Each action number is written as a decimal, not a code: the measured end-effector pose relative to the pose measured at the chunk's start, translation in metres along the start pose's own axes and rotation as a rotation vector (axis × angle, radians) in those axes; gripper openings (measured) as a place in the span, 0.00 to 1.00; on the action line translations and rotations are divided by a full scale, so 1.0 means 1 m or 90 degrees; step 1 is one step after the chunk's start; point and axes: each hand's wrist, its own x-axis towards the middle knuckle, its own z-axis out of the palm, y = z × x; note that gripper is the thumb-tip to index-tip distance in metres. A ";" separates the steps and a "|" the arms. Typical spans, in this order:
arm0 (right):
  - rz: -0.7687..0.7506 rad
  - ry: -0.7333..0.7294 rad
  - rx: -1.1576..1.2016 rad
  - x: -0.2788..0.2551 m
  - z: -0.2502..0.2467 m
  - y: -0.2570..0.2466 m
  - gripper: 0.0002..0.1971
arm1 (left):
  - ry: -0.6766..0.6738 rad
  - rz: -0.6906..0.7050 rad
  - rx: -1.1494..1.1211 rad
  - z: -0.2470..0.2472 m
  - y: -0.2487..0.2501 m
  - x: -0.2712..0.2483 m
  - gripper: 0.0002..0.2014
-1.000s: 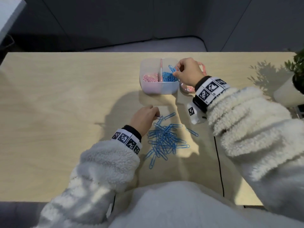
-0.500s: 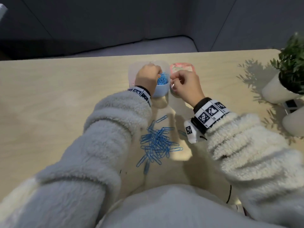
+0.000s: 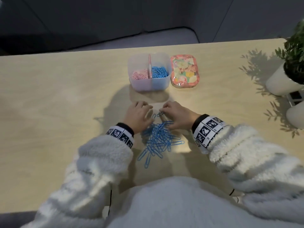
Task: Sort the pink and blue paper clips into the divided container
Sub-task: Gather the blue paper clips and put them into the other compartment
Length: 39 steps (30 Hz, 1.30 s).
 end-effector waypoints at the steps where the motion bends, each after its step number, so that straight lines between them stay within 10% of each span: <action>1: -0.007 0.003 -0.036 0.001 0.002 -0.003 0.39 | -0.041 -0.022 0.010 0.005 -0.003 -0.007 0.29; 4: -0.012 0.040 -0.091 -0.001 0.007 -0.009 0.32 | -0.064 -0.016 -0.015 0.013 -0.004 -0.021 0.40; 11: -0.008 0.083 -0.089 -0.010 0.018 -0.018 0.13 | -0.053 -0.026 -0.070 0.017 -0.001 -0.024 0.16; 23: 0.046 0.123 0.019 -0.018 0.035 -0.014 0.04 | -0.082 -0.091 -0.188 0.016 0.007 -0.025 0.07; 39: 0.188 0.365 0.160 0.058 -0.115 -0.014 0.03 | 0.005 -0.088 -0.299 0.001 0.006 -0.016 0.07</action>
